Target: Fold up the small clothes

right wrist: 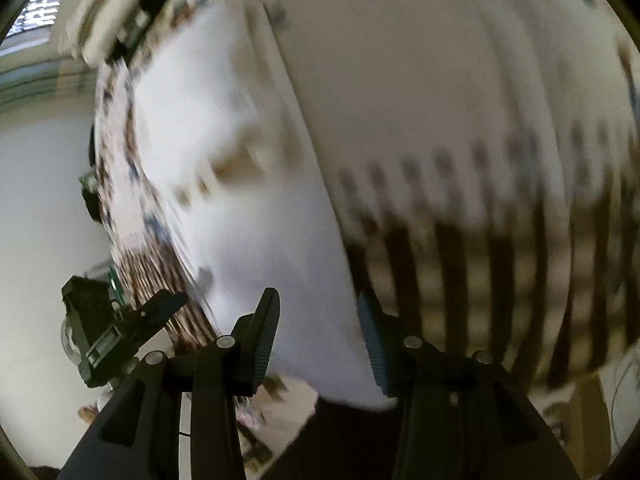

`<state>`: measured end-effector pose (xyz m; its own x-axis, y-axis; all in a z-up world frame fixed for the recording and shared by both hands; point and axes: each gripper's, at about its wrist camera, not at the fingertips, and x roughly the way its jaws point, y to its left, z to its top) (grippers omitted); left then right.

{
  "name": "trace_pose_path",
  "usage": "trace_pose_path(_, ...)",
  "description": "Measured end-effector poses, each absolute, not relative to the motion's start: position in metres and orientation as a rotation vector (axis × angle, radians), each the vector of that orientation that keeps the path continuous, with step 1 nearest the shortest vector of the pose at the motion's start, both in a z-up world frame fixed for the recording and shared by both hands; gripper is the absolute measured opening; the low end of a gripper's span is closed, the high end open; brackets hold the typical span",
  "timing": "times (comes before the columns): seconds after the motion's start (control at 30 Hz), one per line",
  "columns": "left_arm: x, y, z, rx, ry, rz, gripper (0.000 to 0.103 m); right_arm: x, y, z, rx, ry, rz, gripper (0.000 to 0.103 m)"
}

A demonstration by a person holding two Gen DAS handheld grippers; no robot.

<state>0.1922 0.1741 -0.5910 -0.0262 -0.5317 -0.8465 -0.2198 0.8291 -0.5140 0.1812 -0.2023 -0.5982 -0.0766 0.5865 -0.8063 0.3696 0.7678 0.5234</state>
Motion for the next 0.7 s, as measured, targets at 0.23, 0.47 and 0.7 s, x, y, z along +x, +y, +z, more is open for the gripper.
trace_pose_path(0.23,0.158,0.156,-0.615,-0.578,1.632,-0.258,0.058,0.13,-0.177,-0.642,0.744,1.781,0.257,0.043)
trace_pose_path(0.47,0.144,0.165,-0.598,-0.622,1.558,-0.278,0.006,0.113,-0.172,-0.647,0.824,1.742,0.255,0.017)
trace_pose_path(0.7,0.151,0.183,-0.556,-0.774,1.477,-0.306,0.005,0.103,-0.192,-0.616,0.876,1.698,0.326,0.006)
